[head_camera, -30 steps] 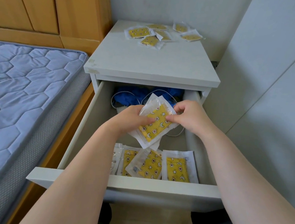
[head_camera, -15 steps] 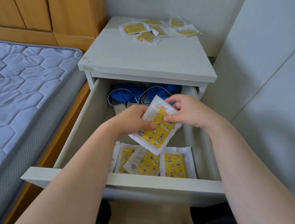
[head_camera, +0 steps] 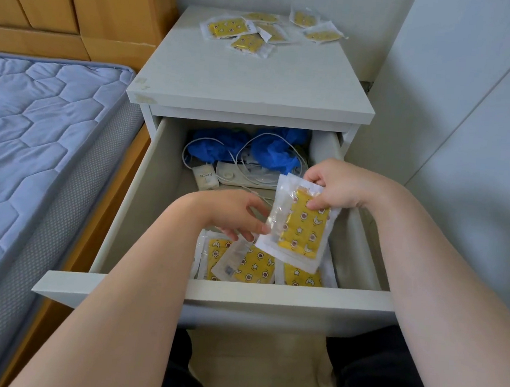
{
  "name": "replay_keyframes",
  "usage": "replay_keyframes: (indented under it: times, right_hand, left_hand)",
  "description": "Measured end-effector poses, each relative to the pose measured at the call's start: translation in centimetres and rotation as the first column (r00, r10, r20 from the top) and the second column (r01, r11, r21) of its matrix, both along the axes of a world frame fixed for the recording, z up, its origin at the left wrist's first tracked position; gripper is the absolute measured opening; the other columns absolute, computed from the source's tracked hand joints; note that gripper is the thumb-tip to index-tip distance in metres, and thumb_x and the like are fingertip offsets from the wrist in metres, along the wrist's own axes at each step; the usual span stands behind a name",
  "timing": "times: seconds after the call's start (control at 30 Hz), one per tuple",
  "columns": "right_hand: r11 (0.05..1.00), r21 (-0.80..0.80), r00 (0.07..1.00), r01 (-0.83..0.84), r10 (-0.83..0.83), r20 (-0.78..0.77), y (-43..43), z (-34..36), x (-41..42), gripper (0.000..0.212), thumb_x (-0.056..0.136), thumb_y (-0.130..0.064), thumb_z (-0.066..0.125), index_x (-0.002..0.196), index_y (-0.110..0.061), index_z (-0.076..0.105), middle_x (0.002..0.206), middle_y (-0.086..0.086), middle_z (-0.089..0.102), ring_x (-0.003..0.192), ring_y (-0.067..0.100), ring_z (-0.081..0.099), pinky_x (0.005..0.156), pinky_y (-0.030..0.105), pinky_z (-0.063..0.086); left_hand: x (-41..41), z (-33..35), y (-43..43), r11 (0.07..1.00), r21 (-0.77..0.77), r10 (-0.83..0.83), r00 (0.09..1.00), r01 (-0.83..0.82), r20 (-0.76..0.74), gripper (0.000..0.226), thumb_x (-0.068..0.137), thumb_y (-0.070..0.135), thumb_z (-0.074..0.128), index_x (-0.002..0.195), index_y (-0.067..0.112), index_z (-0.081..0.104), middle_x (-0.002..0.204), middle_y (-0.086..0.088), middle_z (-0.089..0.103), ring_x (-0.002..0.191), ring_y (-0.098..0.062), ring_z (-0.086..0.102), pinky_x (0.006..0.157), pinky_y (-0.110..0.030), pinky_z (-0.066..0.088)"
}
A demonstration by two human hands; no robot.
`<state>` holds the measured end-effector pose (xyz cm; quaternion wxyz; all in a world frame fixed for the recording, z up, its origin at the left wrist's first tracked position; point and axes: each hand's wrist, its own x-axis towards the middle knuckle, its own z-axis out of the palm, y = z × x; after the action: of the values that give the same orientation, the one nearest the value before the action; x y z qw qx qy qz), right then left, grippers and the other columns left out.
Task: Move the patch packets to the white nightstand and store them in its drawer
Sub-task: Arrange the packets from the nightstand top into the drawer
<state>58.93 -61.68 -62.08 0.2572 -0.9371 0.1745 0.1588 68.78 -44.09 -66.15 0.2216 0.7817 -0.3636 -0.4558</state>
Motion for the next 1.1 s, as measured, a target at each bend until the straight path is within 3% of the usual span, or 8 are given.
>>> replay_keyframes:
  times: [0.17,0.3,0.47,0.67,0.77,0.87,0.97,1.1]
  right_hand:
    - [0.944,-0.192,0.922,-0.269,0.194,-0.335,1.5,-1.5,0.2,0.020,0.083,-0.015,0.068,0.102,-0.011,0.061,0.098,0.004,0.065,0.086,0.021,0.062,0.065,0.028,0.047]
    - [0.865,-0.301,0.804,-0.402,0.176,-0.568,3.2,-5.3,0.6,0.025,0.086,-0.009,0.055,0.108,-0.005,0.065,0.101,0.009,0.066,0.079,0.024,0.059,0.068,0.032,0.047]
    - [0.857,-0.313,0.787,-0.410,0.159,-0.596,3.1,-6.1,0.8,0.019,0.088,-0.010,0.049,0.100,-0.007,0.063,0.089,0.005,0.061,0.075,0.024,0.056,0.069,0.033,0.048]
    - [0.820,-0.291,0.729,-0.494,0.208,-0.652,3.1,-5.0,0.2,0.043,0.085,-0.030,0.068,0.122,-0.011,0.057,0.116,0.006,0.062,0.081,0.020,0.059,0.049,0.025,0.043]
    - [0.812,-0.263,0.708,-0.521,0.240,-0.664,3.2,-5.3,0.4,0.060,0.079,-0.043,0.073,0.128,-0.015,0.054,0.122,0.004,0.061,0.098,0.023,0.062,0.070,0.032,0.052]
    - [0.809,-0.224,0.688,-0.543,0.276,-0.671,3.3,-5.8,0.5,0.071,0.075,-0.045,0.075,0.135,-0.017,0.048,0.127,0.003,0.059,0.109,0.025,0.060,0.088,0.037,0.052]
    - [0.815,-0.200,0.681,-0.543,0.289,-0.673,3.2,-5.9,0.6,0.074,0.076,-0.044,0.075,0.138,-0.017,0.044,0.129,0.004,0.058,0.110,0.025,0.060,0.085,0.035,0.052]
    - [0.832,-0.188,0.691,-0.522,0.283,-0.665,3.1,-5.7,0.4,0.081,0.076,-0.040,0.076,0.143,-0.018,0.035,0.133,0.005,0.054,0.113,0.026,0.058,0.076,0.032,0.051]
  left_hand:
    - [0.1,-0.5,-0.2,0.999,0.039,0.010,0.996,-0.013,0.093,0.047,0.093,0.027,0.060,0.137,0.021,0.045,0.121,-0.002,0.062,0.099,-0.012,0.065,0.089,-0.032,0.054]
    - [0.3,-1.2,-0.3,0.993,0.119,-0.028,0.984,0.007,0.178,0.046,0.094,0.032,0.058,0.137,0.021,0.045,0.115,0.002,0.061,0.098,-0.011,0.065,0.087,-0.031,0.053]
    - [-0.1,-1.7,-0.6,0.968,0.225,-0.195,0.907,0.115,0.374,0.060,0.089,0.031,0.065,0.142,0.026,0.040,0.140,0.002,0.049,0.125,-0.018,0.048,0.102,-0.033,0.038]
    - [-1.0,-3.2,-1.4,0.906,0.347,-0.377,0.834,0.242,0.404,0.086,0.081,0.027,0.073,0.150,0.032,0.022,0.152,0.003,0.034,0.138,-0.021,0.033,0.108,-0.037,0.033]
    - [-1.4,-3.8,-2.0,0.908,0.329,-0.386,0.826,0.261,0.411,0.083,0.079,0.032,0.076,0.148,0.028,0.029,0.146,0.004,0.043,0.131,-0.020,0.042,0.102,-0.034,0.037]
    - [-1.5,-4.2,-2.2,0.910,0.333,-0.386,0.801,0.248,0.458,0.082,0.073,0.032,0.080,0.144,0.029,0.038,0.136,0.003,0.051,0.125,-0.022,0.046,0.100,-0.035,0.042]
    - [-1.4,-3.8,-2.0,0.864,0.423,-0.479,0.705,0.273,0.523,0.076,0.069,0.031,0.084,0.136,0.029,0.049,0.128,-0.002,0.051,0.122,-0.025,0.044,0.098,-0.042,0.045]
    - [-1.2,-3.5,-1.2,0.807,0.525,-0.559,0.640,0.272,0.528,0.090,0.067,0.026,0.085,0.143,0.029,0.038,0.138,-0.003,0.042,0.130,-0.025,0.037,0.103,-0.044,0.040]
